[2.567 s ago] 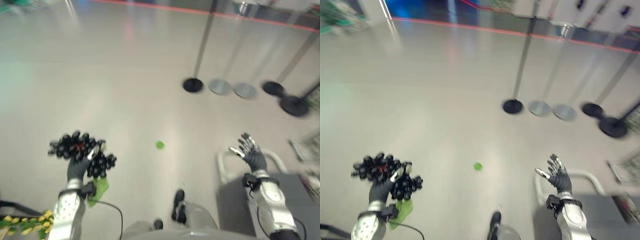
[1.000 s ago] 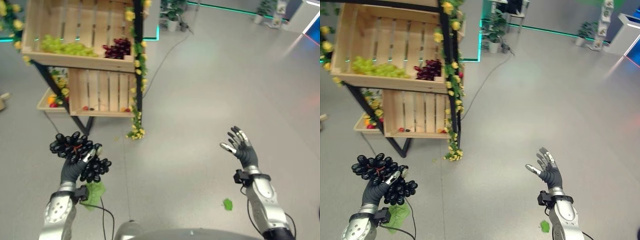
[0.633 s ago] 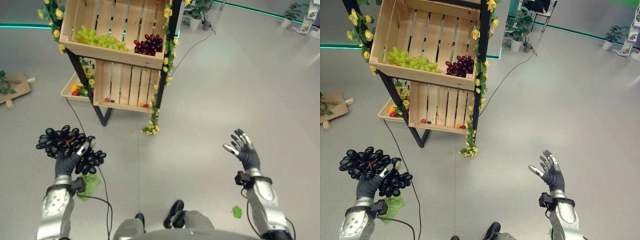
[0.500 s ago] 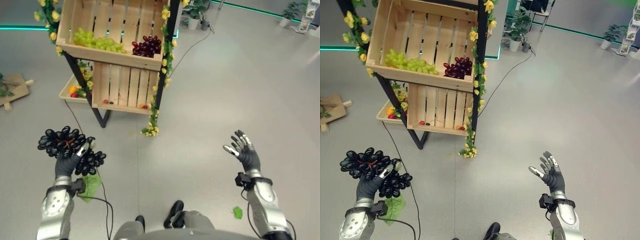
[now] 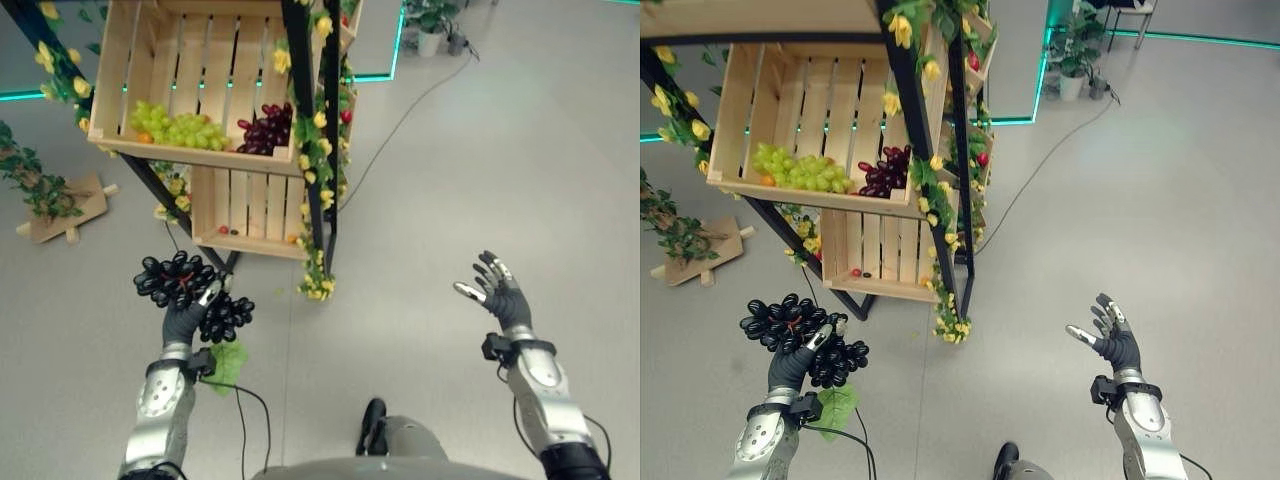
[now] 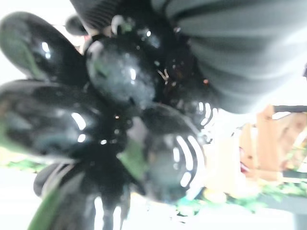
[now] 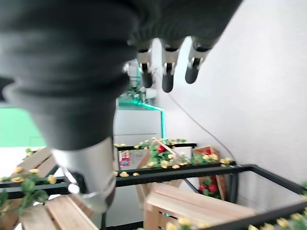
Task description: Pick up the fruits from the basket on one side to the basket on the other side
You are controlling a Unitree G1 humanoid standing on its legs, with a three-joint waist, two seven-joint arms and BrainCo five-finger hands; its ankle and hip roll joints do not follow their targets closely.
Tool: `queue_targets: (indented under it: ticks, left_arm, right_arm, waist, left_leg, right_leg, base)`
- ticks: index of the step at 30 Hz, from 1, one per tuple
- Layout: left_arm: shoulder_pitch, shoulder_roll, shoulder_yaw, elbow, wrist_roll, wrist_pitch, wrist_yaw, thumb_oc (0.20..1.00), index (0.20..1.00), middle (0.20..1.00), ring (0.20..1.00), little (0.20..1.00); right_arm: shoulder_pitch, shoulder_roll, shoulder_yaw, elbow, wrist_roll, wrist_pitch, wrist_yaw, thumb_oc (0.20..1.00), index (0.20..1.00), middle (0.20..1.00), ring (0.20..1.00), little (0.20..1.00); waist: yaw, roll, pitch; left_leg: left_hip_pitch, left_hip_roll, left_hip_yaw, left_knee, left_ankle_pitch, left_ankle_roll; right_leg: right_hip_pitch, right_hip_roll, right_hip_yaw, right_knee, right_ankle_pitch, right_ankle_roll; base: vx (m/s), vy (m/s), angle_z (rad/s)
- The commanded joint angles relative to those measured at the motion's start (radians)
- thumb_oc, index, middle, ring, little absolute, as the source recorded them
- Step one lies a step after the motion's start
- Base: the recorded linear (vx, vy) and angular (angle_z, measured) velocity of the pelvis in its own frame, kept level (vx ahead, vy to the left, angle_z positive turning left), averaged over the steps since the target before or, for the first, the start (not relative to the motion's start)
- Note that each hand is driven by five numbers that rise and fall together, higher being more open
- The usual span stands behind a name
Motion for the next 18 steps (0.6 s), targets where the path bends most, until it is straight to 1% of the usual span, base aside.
queue_targets:
  ticks: [1, 2, 3, 4, 5, 6, 7, 9, 10, 11, 12, 13, 14, 15, 17, 18]
  left_arm:
    - [-0.041, 0.072, 0.023, -0.114, -0.049, -0.087, -0.013, 0.200, 0.200, 0.200, 0.200, 0.200]
    - [-0.041, 0.073, 0.022, -0.114, -0.049, -0.087, -0.013, 0.200, 0.200, 0.200, 0.200, 0.200]
    - [-0.044, 0.067, 0.018, -0.109, -0.047, -0.086, -0.013, 0.200, 0.200, 0.200, 0.200, 0.200]
    - [-0.044, 0.062, 0.014, -0.108, -0.044, -0.086, -0.006, 0.200, 0.200, 0.200, 0.200, 0.200]
    - [-0.042, 0.056, 0.016, -0.108, -0.038, -0.087, 0.003, 0.200, 0.200, 0.200, 0.200, 0.200]
    - [-0.037, 0.052, 0.019, -0.111, -0.041, -0.087, 0.005, 0.200, 0.200, 0.200, 0.200, 0.200]
    - [-0.035, 0.049, 0.019, -0.111, -0.038, -0.087, 0.010, 0.200, 0.200, 0.200, 0.200, 0.200]
    - [-0.032, 0.046, 0.029, -0.109, -0.034, -0.093, 0.019, 0.200, 0.200, 0.200, 0.200, 0.200]
    - [-0.032, 0.045, 0.030, -0.109, -0.034, -0.093, 0.019, 0.200, 0.200, 0.200, 0.200, 0.200]
    - [-0.023, 0.046, 0.043, -0.111, -0.034, -0.097, 0.022, 0.200, 0.200, 0.200, 0.200, 0.200]
    - [-0.020, 0.048, 0.052, -0.109, -0.026, -0.097, 0.026, 0.200, 0.200, 0.200, 0.200, 0.200]
    - [-0.020, 0.048, 0.053, -0.109, -0.025, -0.097, 0.027, 0.200, 0.200, 0.200, 0.200, 0.200]
    - [-0.011, 0.051, 0.070, -0.108, -0.028, -0.099, 0.024, 0.200, 0.200, 0.200, 0.200, 0.200]
    - [-0.018, 0.058, 0.073, -0.108, -0.021, -0.100, 0.026, 0.200, 0.200, 0.200, 0.200, 0.200]
    - [-0.025, 0.081, 0.083, -0.119, -0.012, -0.101, 0.025, 0.200, 0.200, 0.200, 0.200, 0.200]
    - [-0.032, 0.088, 0.089, -0.119, -0.013, -0.103, 0.026, 0.200, 0.200, 0.200, 0.200, 0.200]
  right_arm:
    - [-0.008, -0.014, -0.036, -0.079, -0.031, -0.048, -0.013, 1.000, 1.000, 1.000, 1.000, 1.000]
    - [-0.008, -0.014, -0.037, -0.079, -0.031, -0.048, -0.013, 1.000, 1.000, 1.000, 1.000, 1.000]
    - [-0.003, -0.017, -0.050, -0.082, -0.031, -0.048, -0.018, 1.000, 1.000, 1.000, 1.000, 1.000]
    - [-0.005, -0.021, -0.058, -0.075, -0.037, -0.049, -0.024, 1.000, 1.000, 1.000, 1.000, 1.000]
    - [-0.008, -0.026, -0.057, -0.072, -0.043, -0.052, -0.031, 1.000, 1.000, 1.000, 1.000, 1.000]
    - [-0.012, -0.031, -0.054, -0.066, -0.045, -0.050, -0.029, 1.000, 1.000, 1.000, 1.000, 1.000]
    - [-0.019, -0.034, -0.044, -0.061, -0.048, -0.051, -0.030, 1.000, 1.000, 1.000, 1.000, 1.000]
    - [-0.044, -0.050, -0.029, -0.046, -0.053, -0.050, -0.034, 1.000, 1.000, 1.000, 1.000, 1.000]
    - [-0.045, -0.050, -0.028, -0.045, -0.053, -0.050, -0.034, 1.000, 1.000, 1.000, 1.000, 1.000]
    - [-0.069, -0.056, -0.016, -0.044, -0.050, -0.052, -0.036, 1.000, 1.000, 1.000, 1.000, 1.000]
    - [-0.074, -0.058, -0.013, -0.047, -0.057, -0.054, -0.039, 1.000, 1.000, 1.000, 1.000, 1.000]
    - [-0.074, -0.058, -0.013, -0.046, -0.058, -0.054, -0.040, 1.000, 1.000, 1.000, 1.000, 1.000]
    - [-0.087, -0.044, 0.002, -0.046, -0.051, -0.052, -0.029, 1.000, 1.000, 1.000, 1.000, 1.000]
    - [-0.095, -0.035, 0.010, -0.045, -0.053, -0.053, -0.028, 1.000, 1.000, 1.000, 1.000, 1.000]
    - [-0.114, -0.022, 0.021, -0.042, -0.062, -0.049, -0.032, 1.000, 1.000, 1.000, 1.000, 1.000]
    - [-0.119, -0.011, 0.020, -0.041, -0.055, -0.051, -0.034, 1.000, 1.000, 1.000, 1.000, 1.000]
  waist:
    - [0.015, -0.051, 0.012]
    - [0.015, -0.050, 0.013]
    - [0.020, -0.051, 0.014]
    - [0.027, -0.045, 0.010]
    - [0.038, -0.034, 0.009]
    - [0.047, -0.030, 0.009]
    - [0.061, -0.022, 0.014]
    - [0.084, -0.021, 0.021]
    - [0.087, -0.021, 0.023]
    - [0.097, -0.015, 0.024]
    - [0.102, -0.010, 0.022]
    - [0.106, -0.010, 0.021]
    - [0.113, 0.002, 0.004]
    - [0.115, 0.001, 0.001]
    - [0.121, -0.023, -0.003]
    - [0.125, -0.036, -0.003]
  left_leg:
    - [-0.057, -0.022, 0.092, -0.023, 0.152, -0.033]
    - [-0.058, -0.021, 0.090, -0.019, 0.149, -0.033]
    - [-0.101, -0.026, 0.104, -0.054, 0.119, -0.020]
    - [-0.157, -0.045, 0.103, -0.113, 0.111, -0.008]
    - [-0.187, -0.037, 0.093, -0.186, 0.165, -0.011]
    - [-0.205, -0.028, 0.086, -0.213, 0.192, -0.015]
    - [-0.237, -0.009, 0.073, -0.261, 0.247, -0.025]
    - [-0.293, 0.038, 0.074, -0.353, 0.300, -0.060]
    - [-0.285, 0.040, 0.078, -0.363, 0.303, -0.062]
    - [-0.313, 0.074, 0.114, -0.409, 0.339, -0.085]
    - [-0.316, 0.092, 0.151, -0.417, 0.354, -0.092]
    - [-0.316, 0.094, 0.155, -0.418, 0.354, -0.093]
    - [-0.279, 0.111, 0.174, -0.429, 0.373, -0.093]
    - [-0.274, 0.109, 0.188, -0.428, 0.374, -0.085]
    - [-0.268, 0.096, 0.207, -0.408, 0.351, -0.064]
    - [-0.280, 0.084, 0.227, -0.384, 0.341, -0.055]
  right_leg:
    - [0.147, -0.187, 0.000, -0.179, 0.183, 0.223]
    - [0.150, -0.185, -0.002, -0.182, 0.183, 0.223]
    - [0.181, -0.183, -0.011, -0.209, 0.170, 0.227]
    - [0.211, -0.181, -0.012, -0.230, 0.163, 0.231]
    - [0.228, -0.167, -0.003, -0.252, 0.157, 0.237]
    - [0.245, -0.163, 0.006, -0.263, 0.153, 0.240]
    - [0.261, -0.157, 0.019, -0.278, 0.151, 0.246]
    - [0.298, -0.161, 0.037, -0.320, 0.152, 0.263]
    - [0.300, -0.160, 0.041, -0.324, 0.153, 0.263]
    - [0.327, -0.160, 0.053, -0.360, 0.163, 0.278]
    - [0.331, -0.160, 0.057, -0.365, 0.160, 0.282]
    - [0.327, -0.159, 0.062, -0.365, 0.161, 0.282]
    - [0.318, -0.159, 0.066, -0.365, 0.152, 0.294]
    - [0.300, -0.169, 0.070, -0.365, 0.161, 0.299]
    - [0.253, -0.198, 0.096, -0.365, 0.186, 0.316]
    - [0.240, -0.215, 0.101, -0.365, 0.196, 0.326]
  base:
    - [0.09, -0.079, 0.20]
    - [0.14, -0.089, 0.26]
    - [0.25, -0.053, 0.21]
    - [0.33, -0.028, 0.21]
    - [0.32, 0.039, 0.13]
    - [0.25, 0.085, -0.10]
    - [0.25, 0.092, -0.34]
    - [0.24, 0.096, -0.41]
    - [0.27, 0.146, -0.42]
    - [0.23, 0.181, -0.74]
    - [0.23, 0.186, -0.57]
    - [0.19, 0.243, -0.81]
    - [0.14, 0.255, -0.63]
    - [0.18, 0.356, -0.89]
    - [0.10, 0.269, -0.70]
    - [0.12, 0.254, -0.58]
